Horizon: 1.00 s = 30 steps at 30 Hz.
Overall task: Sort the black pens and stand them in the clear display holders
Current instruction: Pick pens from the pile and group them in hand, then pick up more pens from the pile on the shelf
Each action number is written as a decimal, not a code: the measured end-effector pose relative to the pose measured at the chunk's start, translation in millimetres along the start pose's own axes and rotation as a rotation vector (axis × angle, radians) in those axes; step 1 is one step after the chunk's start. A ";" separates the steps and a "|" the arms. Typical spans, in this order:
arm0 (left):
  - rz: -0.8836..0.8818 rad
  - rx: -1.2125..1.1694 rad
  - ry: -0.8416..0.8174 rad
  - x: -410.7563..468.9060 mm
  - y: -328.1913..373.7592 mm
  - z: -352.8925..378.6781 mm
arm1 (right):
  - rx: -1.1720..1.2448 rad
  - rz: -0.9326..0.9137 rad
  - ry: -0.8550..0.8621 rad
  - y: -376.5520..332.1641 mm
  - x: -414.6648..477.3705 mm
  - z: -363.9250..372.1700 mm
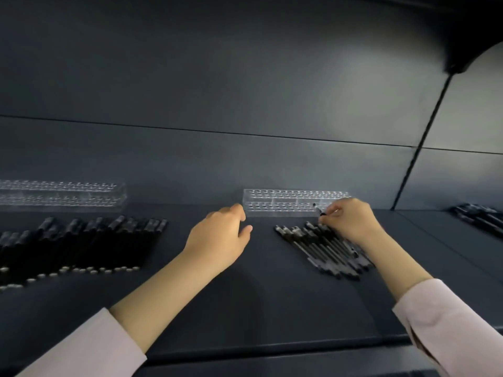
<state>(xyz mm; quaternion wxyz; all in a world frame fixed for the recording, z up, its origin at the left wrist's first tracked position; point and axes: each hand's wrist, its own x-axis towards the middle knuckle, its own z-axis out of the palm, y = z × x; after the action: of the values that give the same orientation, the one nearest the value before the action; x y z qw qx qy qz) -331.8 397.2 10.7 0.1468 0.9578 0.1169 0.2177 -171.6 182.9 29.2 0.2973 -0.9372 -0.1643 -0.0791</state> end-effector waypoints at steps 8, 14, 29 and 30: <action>-0.048 -0.009 -0.028 11.8 79.3 48.7 | -0.074 -0.190 -0.119 48.4 18.2 6.7; -0.041 0.013 -0.071 28.6 105.5 61.1 | -0.007 -0.249 -0.130 66.6 25.5 -9.1; 0.184 0.071 -0.085 110.1 292.1 115.0 | -0.159 -0.209 0.102 250.5 64.6 -167.3; 0.183 0.061 -0.091 114.1 310.6 126.3 | -0.152 -0.191 0.110 271.3 69.3 -176.0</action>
<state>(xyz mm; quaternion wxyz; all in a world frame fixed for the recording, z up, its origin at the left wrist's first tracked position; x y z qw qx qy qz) -125.0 112.2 48.7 0.1021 0.9774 0.0289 0.1827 -19.5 -110.4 44.8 0.2250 -0.9315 -0.2296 -0.1705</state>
